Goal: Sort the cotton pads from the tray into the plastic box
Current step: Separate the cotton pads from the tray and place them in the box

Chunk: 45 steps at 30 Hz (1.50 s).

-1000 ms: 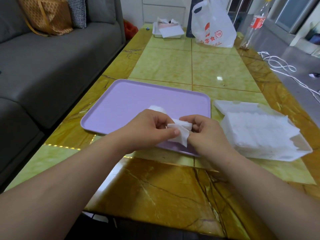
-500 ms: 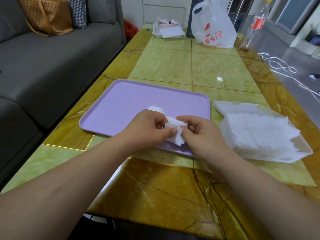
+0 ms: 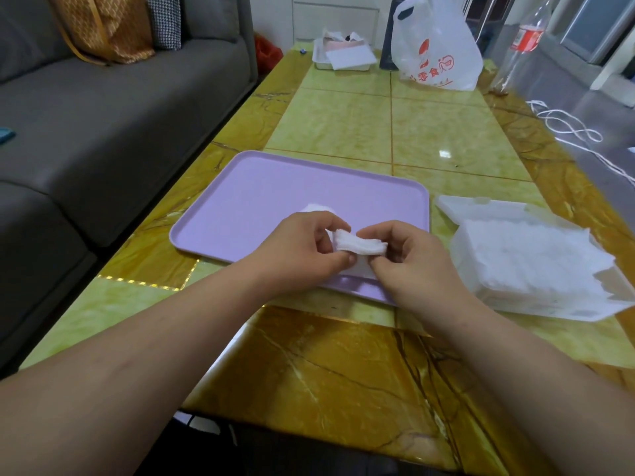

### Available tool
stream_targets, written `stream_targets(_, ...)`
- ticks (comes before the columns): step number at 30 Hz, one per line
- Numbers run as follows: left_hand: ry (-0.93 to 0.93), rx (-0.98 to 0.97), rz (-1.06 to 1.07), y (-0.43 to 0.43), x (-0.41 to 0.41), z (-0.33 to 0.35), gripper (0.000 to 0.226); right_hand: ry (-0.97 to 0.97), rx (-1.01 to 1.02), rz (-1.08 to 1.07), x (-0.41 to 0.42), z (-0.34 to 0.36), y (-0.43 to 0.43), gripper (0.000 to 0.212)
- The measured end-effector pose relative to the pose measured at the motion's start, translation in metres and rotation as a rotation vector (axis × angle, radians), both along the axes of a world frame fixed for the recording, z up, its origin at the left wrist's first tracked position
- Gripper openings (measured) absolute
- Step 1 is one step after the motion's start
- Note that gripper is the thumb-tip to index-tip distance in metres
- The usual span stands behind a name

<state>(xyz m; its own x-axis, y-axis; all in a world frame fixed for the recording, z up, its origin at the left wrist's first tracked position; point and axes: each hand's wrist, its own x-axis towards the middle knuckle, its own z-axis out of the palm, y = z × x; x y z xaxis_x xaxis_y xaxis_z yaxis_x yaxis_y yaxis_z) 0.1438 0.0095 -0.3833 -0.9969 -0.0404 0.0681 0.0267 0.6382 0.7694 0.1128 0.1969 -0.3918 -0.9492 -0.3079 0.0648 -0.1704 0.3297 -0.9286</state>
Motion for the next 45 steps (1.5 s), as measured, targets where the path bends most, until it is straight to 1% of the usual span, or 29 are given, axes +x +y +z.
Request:
stream_targets(2,0.018,0.015,-0.004,0.001,0.001,-0.001,0.014,0.003,0.023,-0.009,0.001,-0.001,-0.002,0.041)
stream_targets(4,0.007,0.045,-0.013,0.005,0.001,0.0,0.009,-0.006,0.045,-0.007,0.004,0.001,-0.006,0.043)
stream_targets(9,0.021,0.018,-0.051,0.01,0.0,0.0,0.007,-0.025,0.074,0.018,0.007,0.001,-0.013,0.054)
stream_targets(12,0.031,0.052,-0.081,0.008,0.002,0.004,0.013,0.031,0.086,0.023,0.008,0.003,-0.012,0.045)
stream_targets(14,0.129,0.003,0.021,-0.001,-0.002,0.005,0.024,0.079,0.091,-0.026,0.006,0.003,-0.01,0.036)
stream_targets(16,0.205,-0.134,0.19,-0.014,-0.011,0.002,0.028,0.081,0.085,-0.067,0.006,0.002,-0.007,0.032)
stream_targets(18,0.14,-0.28,0.293,-0.022,-0.017,-0.003,0.03,0.092,0.104,-0.086,0.007,0.001,-0.004,0.031)
stream_targets(19,0.077,-0.308,0.306,-0.024,-0.021,-0.007,0.031,0.1,0.116,-0.094,0.007,0.0,-0.003,0.03)
stream_targets(21,0.017,-0.29,0.285,-0.023,-0.024,-0.013,0.028,0.102,0.125,-0.109,0.005,-0.001,-0.003,0.029)
stream_targets(23,0.013,-0.231,0.246,-0.02,-0.022,-0.013,0.025,0.099,0.13,-0.116,0.004,-0.003,-0.005,0.028)
stream_targets(25,-0.019,-0.192,0.184,-0.018,-0.02,-0.01,0.031,0.1,0.133,-0.126,0.004,-0.005,-0.003,0.028)
stream_targets(27,-0.059,-0.204,0.144,-0.017,-0.018,-0.006,0.037,0.097,0.138,-0.136,0.004,-0.005,-0.001,0.027)
stream_targets(28,-0.061,-0.218,0.139,-0.017,-0.017,-0.005,0.036,0.097,0.143,-0.138,0.003,-0.004,-0.001,0.027)
stream_targets(30,-0.036,-0.25,0.147,-0.018,-0.014,-0.005,0.035,0.102,0.164,-0.136,0.003,-0.004,-0.001,0.028)
stream_targets(33,0.002,-0.313,0.153,-0.016,-0.011,-0.005,0.043,0.109,0.195,-0.137,0.003,-0.004,-0.001,0.032)
stream_targets(35,0.043,-0.352,0.134,-0.013,-0.01,-0.003,0.037,0.119,0.21,-0.13,0.003,-0.004,-0.001,0.034)
stream_targets(38,0.087,-0.418,0.098,-0.007,-0.01,0.001,0.021,0.127,0.212,-0.127,0.003,-0.005,-0.001,0.032)
stream_targets(42,0.11,-0.374,0.105,-0.004,-0.009,0.009,0.01,0.118,0.182,-0.133,0.002,-0.006,0.001,0.031)
stream_targets(45,0.143,-0.211,0.163,-0.011,-0.006,0.016,0.013,0.11,0.158,-0.149,0.001,-0.006,0.002,0.033)
